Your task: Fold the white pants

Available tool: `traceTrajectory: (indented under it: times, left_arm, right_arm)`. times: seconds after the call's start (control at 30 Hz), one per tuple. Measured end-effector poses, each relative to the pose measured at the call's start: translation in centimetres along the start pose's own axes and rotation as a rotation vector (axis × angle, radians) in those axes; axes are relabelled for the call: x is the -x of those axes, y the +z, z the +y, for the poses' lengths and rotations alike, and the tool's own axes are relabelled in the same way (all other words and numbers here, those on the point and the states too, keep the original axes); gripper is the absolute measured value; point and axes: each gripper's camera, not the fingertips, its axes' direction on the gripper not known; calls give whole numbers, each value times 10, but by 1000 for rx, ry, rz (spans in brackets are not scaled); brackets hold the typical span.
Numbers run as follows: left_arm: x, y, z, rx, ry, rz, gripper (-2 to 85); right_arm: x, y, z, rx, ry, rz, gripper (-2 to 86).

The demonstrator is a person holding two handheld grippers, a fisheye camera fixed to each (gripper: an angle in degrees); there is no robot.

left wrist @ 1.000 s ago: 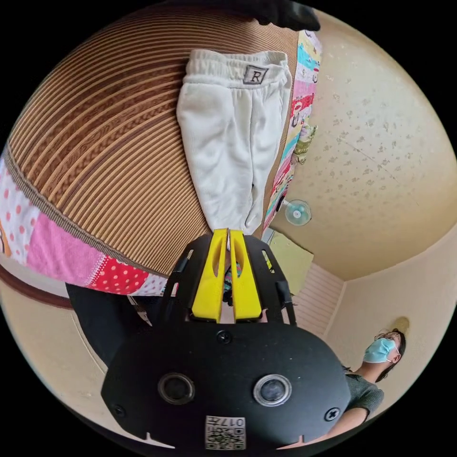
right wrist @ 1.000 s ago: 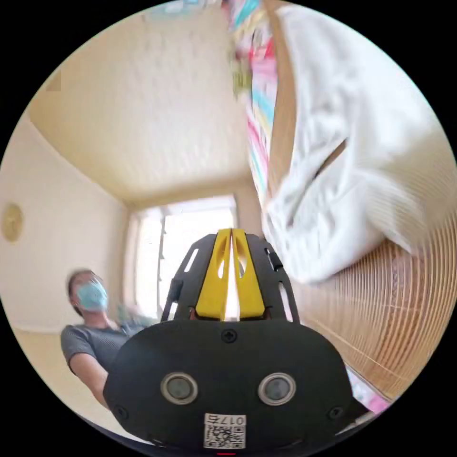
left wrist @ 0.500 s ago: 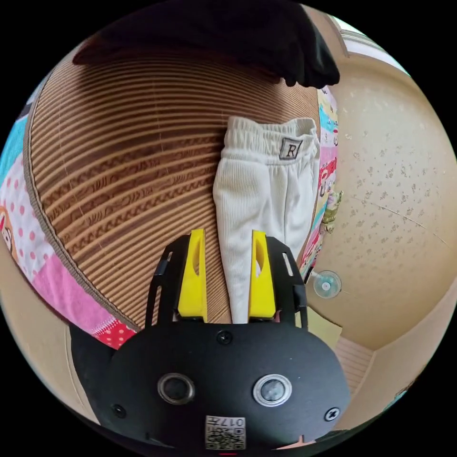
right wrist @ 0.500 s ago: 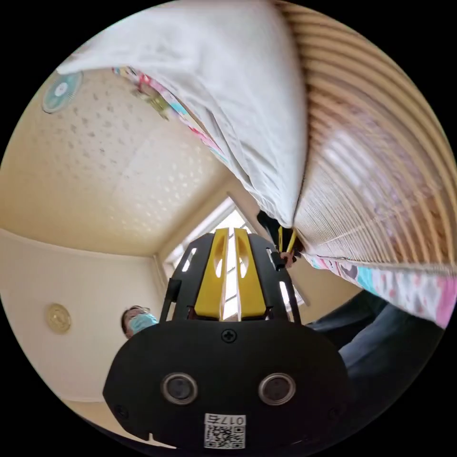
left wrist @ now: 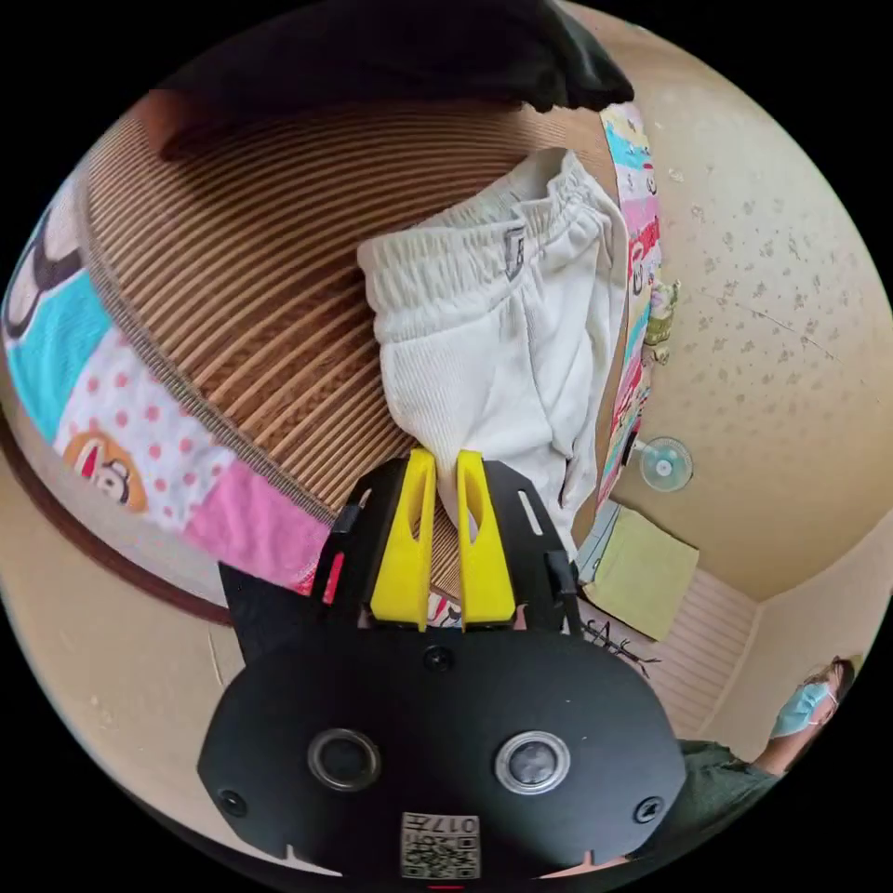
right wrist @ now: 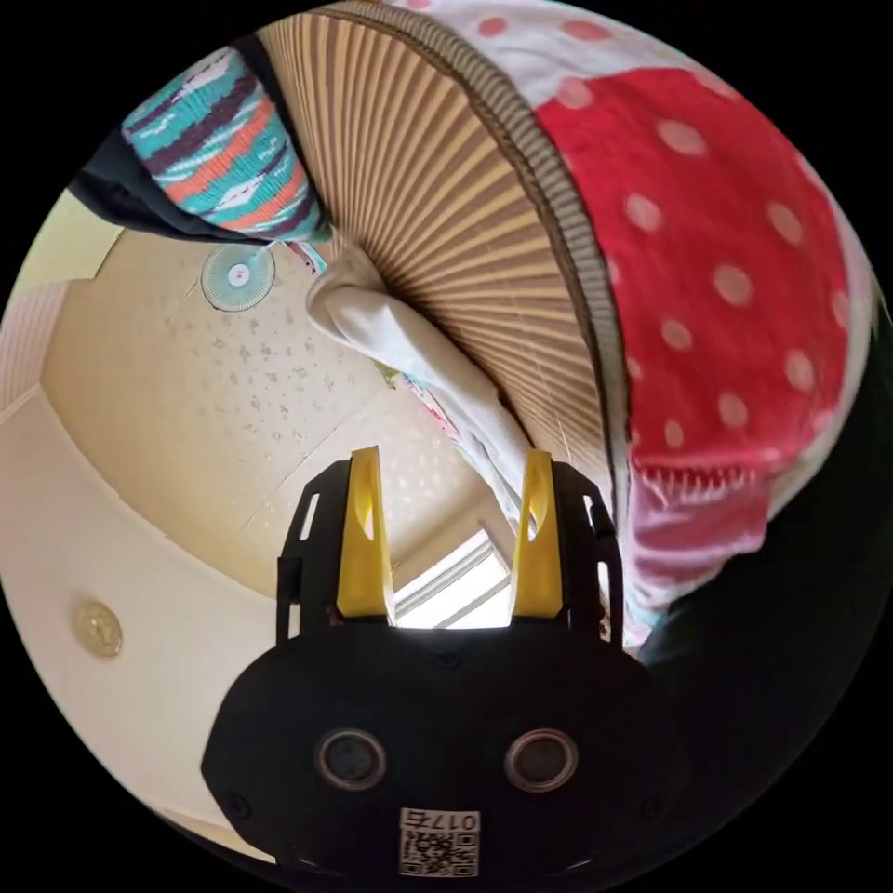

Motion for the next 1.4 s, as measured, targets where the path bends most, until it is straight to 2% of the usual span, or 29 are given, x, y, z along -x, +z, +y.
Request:
traceTrajectory:
  times: [0.13,0.23,0.27,0.33,0.37,0.4,0.43,0.5,0.53,0.57,0.63,0.67,0.7,0.77,0.83,0.9,0.93,1.03,1.1,1.13,1.2,1.23,1.3,1.4]
  left_arm:
    - [40,-33,46,-214,-197,-21,32]
    - [68,-40,69,-306,-326,-13,3]
    - [76,-38,76,-314,-371,7,-2]
    - [84,-33,82,-321,-406,59,-5]
    - [85,-28,83,-315,-404,96,-7]
    - [84,-25,83,-307,-396,110,-7]
    - [81,-19,81,-282,-376,119,-8]
    - [73,-9,78,-234,-341,86,-8]
    - [67,-2,75,-200,-316,60,-8]
    - [62,5,72,-167,-292,48,-8]
    - [55,15,68,-124,-257,38,-9]
    - [51,21,66,-102,-235,30,-9]
    - [48,23,65,-93,-224,24,-9]
    - [41,30,64,-55,-180,-9,-9]
    - [38,35,66,-19,-156,-48,-9]
    - [38,40,69,24,-146,-85,-9]
    - [40,43,71,46,-147,-106,-9]
    - [44,44,78,59,-159,-129,-9]
    - [47,45,82,62,-170,-140,-10]
    - [50,47,83,68,-178,-150,-10]
    - [53,53,84,84,-184,-165,-10]
    - [55,58,83,99,-189,-173,-10]
    - [55,67,82,118,-188,-173,-10]
    - [52,77,81,118,-192,-133,-10]
  right_arm:
    - [-12,33,-10,-26,-61,-11,187]
    - [-20,60,-13,-38,-45,104,100]
    - [-14,70,-9,-51,-106,142,61]
    - [1,94,-1,-25,-278,34,27]
    - [8,121,2,88,-343,-98,20]
    - [20,158,13,259,-415,-127,18]
    - [27,181,22,363,-443,-69,16]
    - [37,262,64,704,-541,342,17]
    - [39,272,73,725,-581,409,18]
    - [41,280,82,703,-643,524,23]
    - [43,272,80,537,-676,727,41]
    - [43,258,75,379,-678,859,63]
    - [41,243,66,224,-659,981,110]
    - [26,223,43,77,-566,1117,147]
    - [-8,214,16,108,-442,1138,141]
    - [-47,224,5,266,-406,1020,65]
    - [-48,229,12,266,-438,1019,60]
    - [-28,283,89,311,-783,1100,41]
    - [-27,339,188,444,-1115,1175,40]
    - [-34,351,211,489,-1183,1188,41]
    - [-90,398,276,817,-1291,1220,51]
    - [-109,408,286,934,-1273,1227,56]
    - [-186,432,306,1337,-1065,1266,80]
    - [-228,427,309,1506,-824,1192,92]
